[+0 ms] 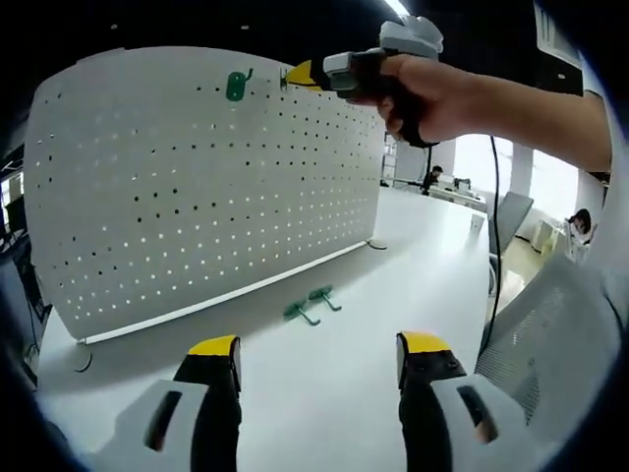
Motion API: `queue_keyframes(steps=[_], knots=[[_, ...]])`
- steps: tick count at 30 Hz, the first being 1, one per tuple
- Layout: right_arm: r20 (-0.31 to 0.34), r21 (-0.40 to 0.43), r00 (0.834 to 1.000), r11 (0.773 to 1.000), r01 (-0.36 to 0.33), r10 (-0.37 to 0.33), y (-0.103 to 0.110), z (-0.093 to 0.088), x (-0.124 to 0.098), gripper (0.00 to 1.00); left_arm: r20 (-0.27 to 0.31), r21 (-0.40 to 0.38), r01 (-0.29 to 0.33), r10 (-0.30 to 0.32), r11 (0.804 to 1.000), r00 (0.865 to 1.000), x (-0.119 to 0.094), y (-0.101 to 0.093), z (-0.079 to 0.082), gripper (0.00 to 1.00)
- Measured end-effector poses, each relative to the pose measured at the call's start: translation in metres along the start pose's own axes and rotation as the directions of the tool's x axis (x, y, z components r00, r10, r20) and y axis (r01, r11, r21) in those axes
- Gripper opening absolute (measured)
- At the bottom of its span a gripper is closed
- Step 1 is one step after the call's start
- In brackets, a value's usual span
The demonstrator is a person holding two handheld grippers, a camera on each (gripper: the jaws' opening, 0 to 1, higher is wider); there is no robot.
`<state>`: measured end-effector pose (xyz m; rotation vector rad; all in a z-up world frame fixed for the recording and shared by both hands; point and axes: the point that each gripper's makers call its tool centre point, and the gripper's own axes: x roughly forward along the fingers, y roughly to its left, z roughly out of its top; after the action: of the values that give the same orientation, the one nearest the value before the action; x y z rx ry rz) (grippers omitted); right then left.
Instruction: Insert the hook assembly into the mounting plate slot until the hook locks in place.
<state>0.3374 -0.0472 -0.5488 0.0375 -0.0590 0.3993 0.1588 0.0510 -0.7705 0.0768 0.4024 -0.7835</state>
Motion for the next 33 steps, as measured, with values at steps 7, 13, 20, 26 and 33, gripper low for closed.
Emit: queue_keyframes(steps=[7,13,20,26,33], knots=[[0.023,-0.046,0.999,0.998,0.034,-0.033,-0.007,0.0,0.007,0.01,0.008,-0.013,-0.001,0.002,1.0,1.0,0.0,0.0,0.001,0.66],[0.032,-0.06,0.999,0.997,0.041,-0.039,-0.007,0.0,0.011,0.01,0.003,-0.015,0.003,-0.003,1.0,1.0,0.001,-0.002,-0.001,0.65],[0.037,-0.055,0.998,0.998,0.043,-0.041,-0.008,0.002,0.015,0.01,0.001,-0.022,0.002,-0.002,1.0,1.0,0.002,0.0,-0.002,0.65],[0.025,-0.047,0.999,0.998,0.042,-0.041,-0.007,-0.003,0.018,0.01,0.001,-0.025,0.004,-0.004,1.0,1.0,0.002,-0.001,-0.002,0.64],[0.025,-0.039,0.999,0.998,0.05,-0.049,-0.01,-0.004,0.022,0.01,0.0,-0.034,0.002,-0.002,0.999,1.0,0.001,0.0,-0.004,0.63]])
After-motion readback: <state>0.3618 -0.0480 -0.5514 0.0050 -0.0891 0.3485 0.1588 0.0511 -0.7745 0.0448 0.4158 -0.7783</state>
